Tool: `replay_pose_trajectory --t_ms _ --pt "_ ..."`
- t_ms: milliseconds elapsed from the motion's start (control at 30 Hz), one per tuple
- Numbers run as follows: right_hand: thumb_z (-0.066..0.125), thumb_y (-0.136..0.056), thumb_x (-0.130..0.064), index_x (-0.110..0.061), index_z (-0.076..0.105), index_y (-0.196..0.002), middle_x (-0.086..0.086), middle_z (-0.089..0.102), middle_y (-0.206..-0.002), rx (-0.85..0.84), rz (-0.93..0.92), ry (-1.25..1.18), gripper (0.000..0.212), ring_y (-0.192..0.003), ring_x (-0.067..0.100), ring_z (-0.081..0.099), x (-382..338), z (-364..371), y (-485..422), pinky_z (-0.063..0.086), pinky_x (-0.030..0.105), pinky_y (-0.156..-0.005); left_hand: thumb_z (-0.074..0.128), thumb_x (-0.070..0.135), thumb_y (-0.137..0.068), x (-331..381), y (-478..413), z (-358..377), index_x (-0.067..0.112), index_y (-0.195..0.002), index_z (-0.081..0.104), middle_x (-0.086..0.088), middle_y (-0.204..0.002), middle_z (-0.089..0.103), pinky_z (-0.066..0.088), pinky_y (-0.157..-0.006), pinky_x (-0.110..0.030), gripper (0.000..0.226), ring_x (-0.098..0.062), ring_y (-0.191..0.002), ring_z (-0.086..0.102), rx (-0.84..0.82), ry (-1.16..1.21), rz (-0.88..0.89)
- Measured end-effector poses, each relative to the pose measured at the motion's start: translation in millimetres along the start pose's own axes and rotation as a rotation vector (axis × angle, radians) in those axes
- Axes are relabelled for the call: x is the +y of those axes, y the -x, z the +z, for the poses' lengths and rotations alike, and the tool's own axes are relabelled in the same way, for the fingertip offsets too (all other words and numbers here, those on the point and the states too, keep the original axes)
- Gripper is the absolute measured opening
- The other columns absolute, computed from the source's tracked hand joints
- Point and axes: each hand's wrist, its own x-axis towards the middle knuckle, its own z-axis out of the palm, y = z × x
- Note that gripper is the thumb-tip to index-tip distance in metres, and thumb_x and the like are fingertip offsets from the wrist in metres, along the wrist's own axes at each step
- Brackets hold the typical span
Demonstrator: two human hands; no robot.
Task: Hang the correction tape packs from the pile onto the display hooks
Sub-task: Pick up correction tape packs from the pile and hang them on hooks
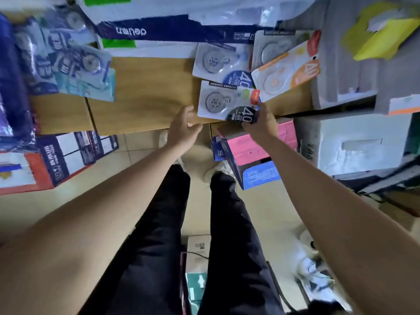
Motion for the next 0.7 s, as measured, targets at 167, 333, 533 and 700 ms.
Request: replay_pose_trajectory --t_ms 167,333,533,700 --pt "0.074 -0.077 -0.030 -0.020 0.049 -0.135 0.001 0.065 -0.101 0.010 0.068 -0.111 0.064 -0.102 0.028 0.063 -2 1 -7 0.050 0.045 -0.091 0.073 0.028 -0.082 17 -22 19 0.015 -0.149 0.037 -0.007 -0.142 0.048 0.048 -0.104 -0.044 0.077 -0.025 -0.122 0.056 0.023 0.083 -0.031" --pt "0.068 -0.085 -0.003 -0.015 0.063 -0.115 0.000 0.066 -0.094 0.074 0.098 -0.525 0.032 -0.086 0.018 0.063 -15 -13 7 0.057 0.024 -0.069 0.072 0.036 -0.081 12 -13 21 0.012 -0.131 0.058 -0.006 -0.126 0.065 0.053 -0.091 -0.042 0.057 -0.029 -0.108 0.066 -0.006 0.036 -0.109" --pt "0.063 -0.090 0.002 -0.024 0.067 -0.099 0.003 0.068 -0.089 -0.111 0.149 -0.868 0.028 -0.080 0.017 0.067 -13 -11 39 0.060 0.032 -0.071 0.077 0.043 -0.077 -15 25 0 0.024 -0.104 0.064 0.011 -0.097 0.068 0.054 -0.089 -0.037 0.036 -0.017 -0.097 0.068 -0.034 -0.004 -0.098" --pt "0.063 -0.091 0.003 -0.012 0.065 -0.107 0.002 0.068 -0.088 -0.300 0.096 -0.870 0.022 -0.073 0.008 0.067 -17 -5 53 0.056 0.022 -0.065 0.078 0.048 -0.073 -27 37 -31 0.027 -0.135 0.054 0.011 -0.126 0.060 0.047 -0.090 -0.022 0.070 -0.005 -0.112 0.059 -0.143 0.075 -0.027"
